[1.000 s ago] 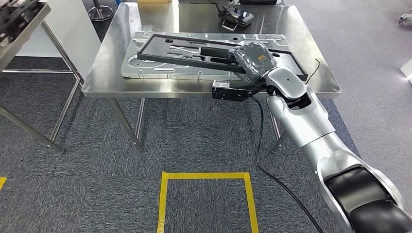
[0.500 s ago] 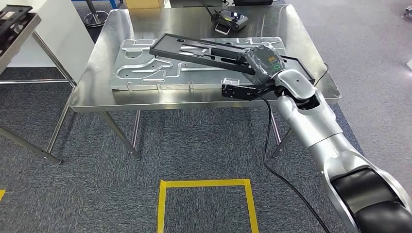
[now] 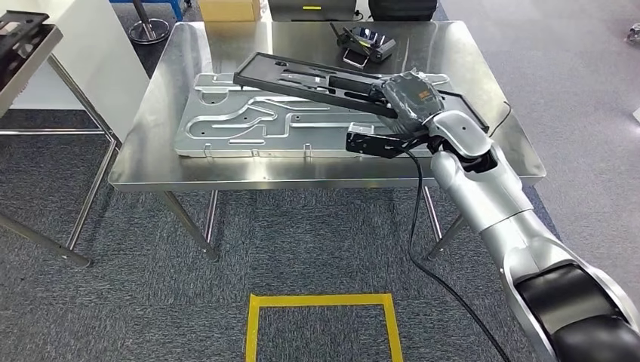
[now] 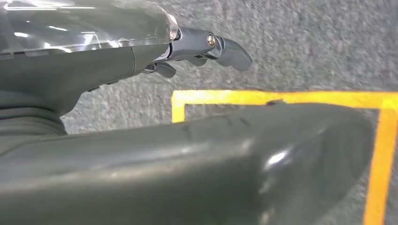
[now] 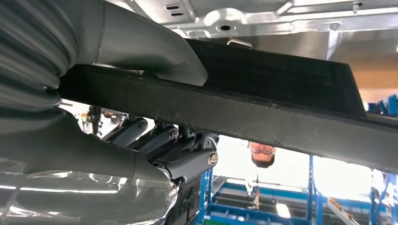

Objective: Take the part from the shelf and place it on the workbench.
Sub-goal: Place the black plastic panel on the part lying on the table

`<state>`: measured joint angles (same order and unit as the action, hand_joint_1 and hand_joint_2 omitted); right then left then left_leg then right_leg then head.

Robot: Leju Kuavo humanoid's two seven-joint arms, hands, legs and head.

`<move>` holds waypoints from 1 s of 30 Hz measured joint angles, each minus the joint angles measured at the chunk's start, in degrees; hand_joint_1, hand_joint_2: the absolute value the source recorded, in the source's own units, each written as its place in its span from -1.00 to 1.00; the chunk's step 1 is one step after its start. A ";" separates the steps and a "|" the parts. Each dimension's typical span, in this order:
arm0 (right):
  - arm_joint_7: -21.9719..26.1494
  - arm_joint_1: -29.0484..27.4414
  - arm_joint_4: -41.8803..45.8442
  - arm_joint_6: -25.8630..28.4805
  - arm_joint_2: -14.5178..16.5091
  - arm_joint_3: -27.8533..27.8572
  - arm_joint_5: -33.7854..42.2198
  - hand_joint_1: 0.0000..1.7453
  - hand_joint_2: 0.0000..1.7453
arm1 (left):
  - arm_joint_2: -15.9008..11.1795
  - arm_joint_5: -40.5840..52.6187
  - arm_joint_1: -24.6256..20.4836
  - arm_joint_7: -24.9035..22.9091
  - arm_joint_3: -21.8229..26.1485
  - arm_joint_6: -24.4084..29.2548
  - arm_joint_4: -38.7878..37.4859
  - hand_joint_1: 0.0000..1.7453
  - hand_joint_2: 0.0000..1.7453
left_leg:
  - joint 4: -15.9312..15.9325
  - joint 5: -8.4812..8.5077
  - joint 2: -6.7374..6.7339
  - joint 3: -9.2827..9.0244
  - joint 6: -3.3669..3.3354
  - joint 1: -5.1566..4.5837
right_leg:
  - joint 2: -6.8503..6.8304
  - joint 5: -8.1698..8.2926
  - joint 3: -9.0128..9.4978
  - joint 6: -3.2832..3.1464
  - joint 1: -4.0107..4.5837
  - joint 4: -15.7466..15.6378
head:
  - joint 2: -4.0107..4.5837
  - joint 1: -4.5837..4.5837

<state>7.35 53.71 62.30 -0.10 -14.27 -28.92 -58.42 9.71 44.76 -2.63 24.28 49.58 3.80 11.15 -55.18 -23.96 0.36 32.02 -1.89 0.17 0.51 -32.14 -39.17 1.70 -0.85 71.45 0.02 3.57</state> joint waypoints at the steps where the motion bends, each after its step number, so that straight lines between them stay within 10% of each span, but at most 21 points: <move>1: -0.02 -0.20 -0.02 -0.01 -0.06 -0.01 0.00 1.00 1.00 | 0.05 -0.03 0.06 -0.04 0.02 0.02 0.00 -1.00 -1.00 | -0.03 -0.56 0.06 -0.61 0.09 0.05 | -0.06 -0.49 -1.67 0.14 -0.23 1.28 | 0.00 -0.01; 7: -0.05 -0.66 -0.44 -0.11 -0.06 -0.27 -0.06 1.00 1.00 | 0.33 -0.07 0.15 -0.30 0.40 0.09 0.00 -1.00 -1.00 | -0.86 -4.69 0.15 -3.92 1.92 0.30 | -0.85 11.40 0.06 0.29 -0.75 -13.47 | 0.00 -0.04; 11: -0.08 -0.66 -0.85 -0.30 0.26 -0.70 -0.33 1.00 1.00 | 0.34 0.14 -0.24 -0.24 0.49 0.01 0.00 -1.00 -1.00 | -3.76 -4.81 0.05 -3.21 3.03 0.45 | -0.64 10.49 1.07 -1.66 -0.56 -13.64 | 0.00 0.01; 16: 0.02 -0.88 -1.68 -0.25 1.26 -1.59 -0.69 1.00 1.00 | 0.34 0.37 -0.31 -0.09 0.50 -0.14 0.00 -1.00 -1.00 | -18.96 -9.87 -0.04 7.82 3.60 0.53 | -0.32 8.04 4.10 -2.72 -0.17 -13.80 | 0.00 0.00; 18: -0.04 -1.26 -1.89 -0.16 1.41 -1.91 -0.93 1.00 1.00 | 0.34 0.52 -0.20 -0.08 0.50 -0.17 0.00 -1.00 -1.00 | -16.55 -9.43 -0.03 8.91 3.01 0.36 | -0.19 6.95 5.66 -2.80 0.17 -13.80 | 0.00 0.00; 21: -0.14 -1.46 -1.92 0.05 1.42 -1.98 -1.04 1.00 1.00 | 0.20 0.84 0.01 -0.02 0.50 -0.14 0.00 -1.00 -1.00 | -5.70 0.34 0.03 7.33 1.22 -0.49 | -0.02 5.56 7.29 -2.63 0.56 -13.79 | 0.00 -0.01; 23: -0.15 -1.73 -1.91 0.18 1.38 -1.97 -1.08 1.00 1.00 | 0.04 0.96 0.14 -0.08 0.50 -0.08 0.00 -1.00 -1.00 | -2.25 3.99 0.08 6.91 0.52 -1.07 | 0.25 4.83 7.44 -2.10 0.59 -13.73 | 0.00 -0.01; 27: -0.18 -1.95 -1.43 0.26 0.90 -1.62 -1.09 1.00 1.00 | 0.16 1.08 0.03 -0.20 0.50 -0.06 0.00 -1.00 -1.00 | -0.93 4.18 -0.08 5.73 -0.24 -0.71 | 0.21 2.52 6.80 -0.92 0.56 -11.57 | 0.00 -0.01; 30: -0.29 -2.22 -1.26 0.30 0.50 -1.40 -1.15 1.00 1.00 | 0.19 1.32 -0.38 -0.33 0.52 -0.09 0.00 -1.00 -1.00 | -0.69 3.74 -0.04 5.18 -0.68 -0.60 | 0.07 -2.07 1.30 -0.34 0.32 -1.41 | 0.00 -0.01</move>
<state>7.06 51.49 61.04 0.20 -13.78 -30.33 -59.57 9.90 46.08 -3.01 23.95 50.10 3.71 11.15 -55.87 -20.22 0.32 37.21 -2.56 -0.43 0.58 -34.20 -37.87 1.36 -0.53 70.04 0.02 3.56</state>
